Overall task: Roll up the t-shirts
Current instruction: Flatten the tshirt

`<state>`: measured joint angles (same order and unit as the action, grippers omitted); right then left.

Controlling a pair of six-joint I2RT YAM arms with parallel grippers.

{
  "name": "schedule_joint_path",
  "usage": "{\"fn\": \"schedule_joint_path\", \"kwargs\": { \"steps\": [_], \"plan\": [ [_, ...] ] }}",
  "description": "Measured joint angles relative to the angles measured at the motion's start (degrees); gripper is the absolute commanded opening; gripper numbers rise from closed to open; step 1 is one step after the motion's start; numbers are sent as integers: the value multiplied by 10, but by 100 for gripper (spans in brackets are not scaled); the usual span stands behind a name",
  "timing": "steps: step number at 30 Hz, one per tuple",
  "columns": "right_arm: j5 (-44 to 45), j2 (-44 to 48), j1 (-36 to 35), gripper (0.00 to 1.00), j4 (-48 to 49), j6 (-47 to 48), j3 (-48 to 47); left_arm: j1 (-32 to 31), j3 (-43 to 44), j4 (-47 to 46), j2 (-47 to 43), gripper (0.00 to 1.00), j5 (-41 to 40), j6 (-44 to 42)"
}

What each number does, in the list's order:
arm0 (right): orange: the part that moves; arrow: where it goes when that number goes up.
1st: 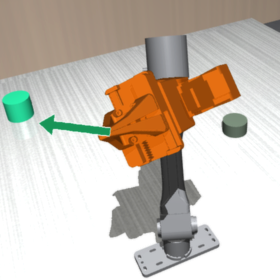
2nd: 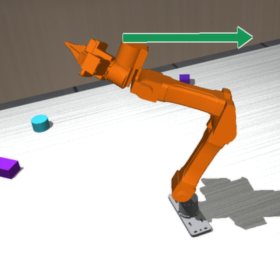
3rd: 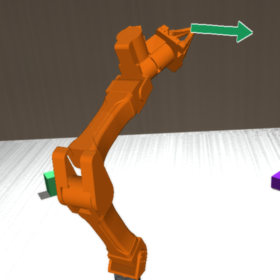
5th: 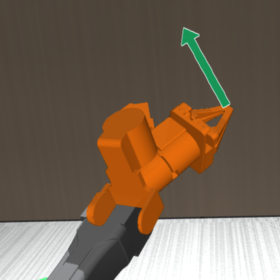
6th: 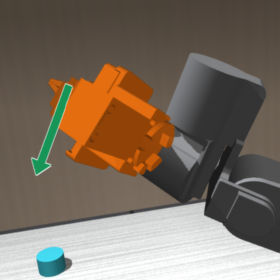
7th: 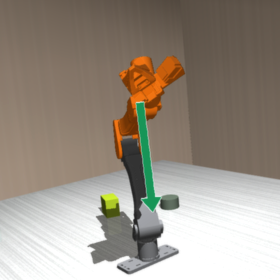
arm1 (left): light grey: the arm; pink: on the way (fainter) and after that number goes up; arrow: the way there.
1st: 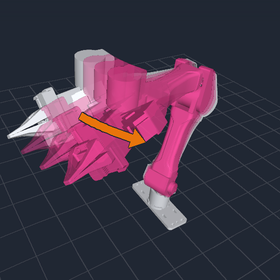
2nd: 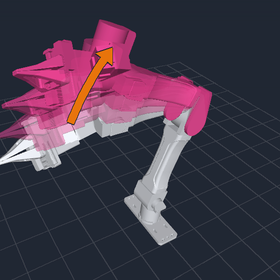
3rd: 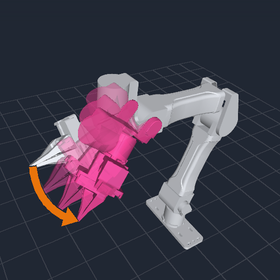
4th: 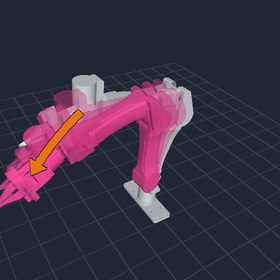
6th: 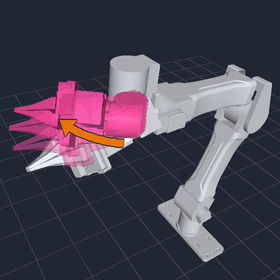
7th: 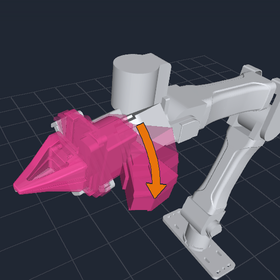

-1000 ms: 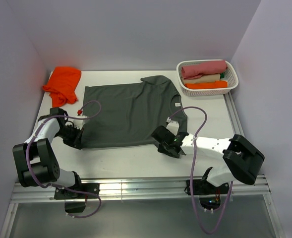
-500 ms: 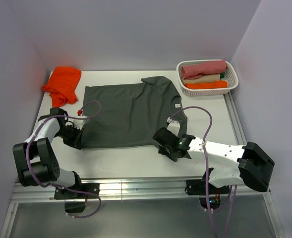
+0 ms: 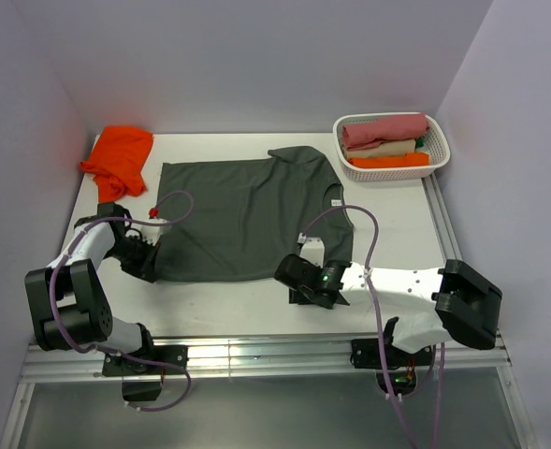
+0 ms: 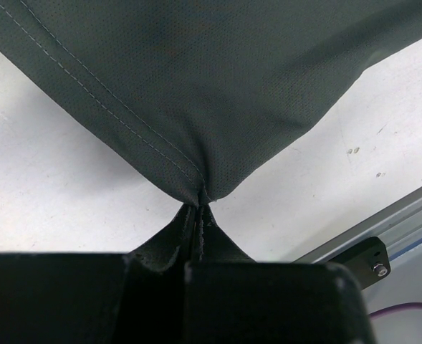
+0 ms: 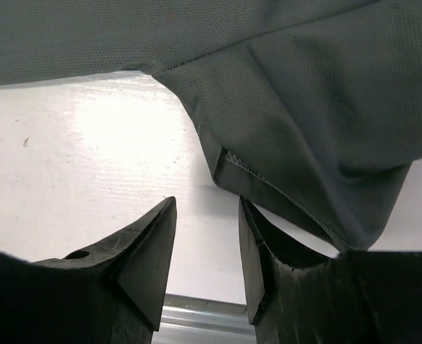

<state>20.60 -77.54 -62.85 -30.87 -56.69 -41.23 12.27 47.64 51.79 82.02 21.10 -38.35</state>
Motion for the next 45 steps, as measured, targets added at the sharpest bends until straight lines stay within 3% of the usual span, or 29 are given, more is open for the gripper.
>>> {"fn": "schedule_joint_path", "kwargs": {
  "steps": [11, 30, 45],
  "plan": [
    [33, 73, -2, 47, -57, -53, 2, -5, 0, 0, 0, 0, 0, 1],
    [38, 3, 35, 48, -67, -48, -1, -14, 0, 0, 0, 0, 0, 2],
    [42, 19, 35, 47, -153, -75, -2, -15, 0, 0, 0, 0, 0, 2]
  ]
}}
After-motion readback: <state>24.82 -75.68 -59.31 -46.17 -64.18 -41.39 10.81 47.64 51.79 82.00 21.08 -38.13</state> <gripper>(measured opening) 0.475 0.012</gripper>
